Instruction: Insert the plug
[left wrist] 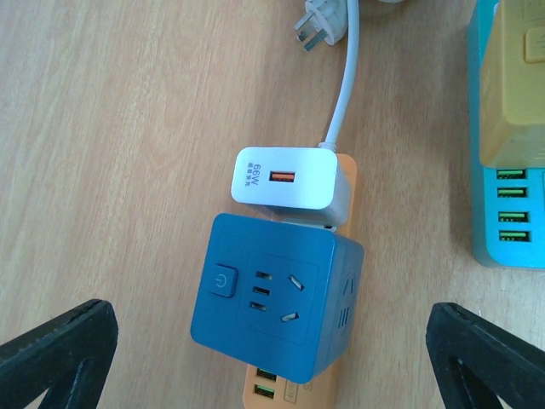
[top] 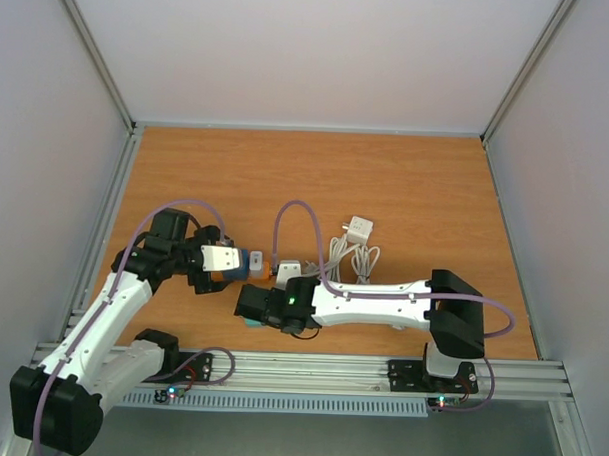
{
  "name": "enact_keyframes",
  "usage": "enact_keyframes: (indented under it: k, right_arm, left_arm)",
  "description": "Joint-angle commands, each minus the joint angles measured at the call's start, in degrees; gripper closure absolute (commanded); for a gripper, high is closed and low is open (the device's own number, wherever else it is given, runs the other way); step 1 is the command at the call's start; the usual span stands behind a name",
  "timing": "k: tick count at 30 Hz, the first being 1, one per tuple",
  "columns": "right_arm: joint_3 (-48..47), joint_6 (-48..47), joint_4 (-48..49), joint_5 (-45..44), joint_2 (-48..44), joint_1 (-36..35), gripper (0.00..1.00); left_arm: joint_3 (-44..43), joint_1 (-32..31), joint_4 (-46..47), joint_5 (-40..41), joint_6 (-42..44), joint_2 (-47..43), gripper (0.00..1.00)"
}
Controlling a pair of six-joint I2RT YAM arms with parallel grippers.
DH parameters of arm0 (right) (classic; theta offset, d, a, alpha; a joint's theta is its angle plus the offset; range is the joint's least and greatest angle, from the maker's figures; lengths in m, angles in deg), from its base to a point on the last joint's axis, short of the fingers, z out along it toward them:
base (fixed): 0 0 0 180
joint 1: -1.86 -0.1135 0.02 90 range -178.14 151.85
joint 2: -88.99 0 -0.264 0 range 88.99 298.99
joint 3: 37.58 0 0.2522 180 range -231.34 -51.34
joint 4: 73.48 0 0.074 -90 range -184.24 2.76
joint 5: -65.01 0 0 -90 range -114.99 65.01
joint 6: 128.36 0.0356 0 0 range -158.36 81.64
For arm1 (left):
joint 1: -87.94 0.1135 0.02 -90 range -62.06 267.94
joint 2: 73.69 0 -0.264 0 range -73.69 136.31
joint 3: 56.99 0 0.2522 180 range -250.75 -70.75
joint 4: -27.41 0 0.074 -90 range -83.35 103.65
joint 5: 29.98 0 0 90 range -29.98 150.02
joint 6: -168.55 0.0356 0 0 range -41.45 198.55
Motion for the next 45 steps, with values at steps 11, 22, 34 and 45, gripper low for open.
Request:
enact_keyframes:
  k: [11,22,34,45]
  right_arm:
    - [1.21,-1.81,1.82,-3.0,-9.93,7.87,0.3]
    - [14.03,-13.87,20.49,-6.33,-17.14,39.96,0.01]
    - [15.51,-19.1,32.59,6.18,-5.95,52.96,0.02]
    - [13.09,-21.36,31.02,5.46,1.18,52.08,0.07]
  left_arm:
    - [-4.83,0.37,-1.32,-1.93,-1.05,0.43,0.0]
    - [-7.18,0.35,-3.15,-5.36,-1.88,3.03,0.0]
    - [-6.77,0.37,-2.84,-4.2,-2.24,3.83,0.0]
    - [-6.57,0.34,-2.16,-3.8,-2.4,3.76,0.0]
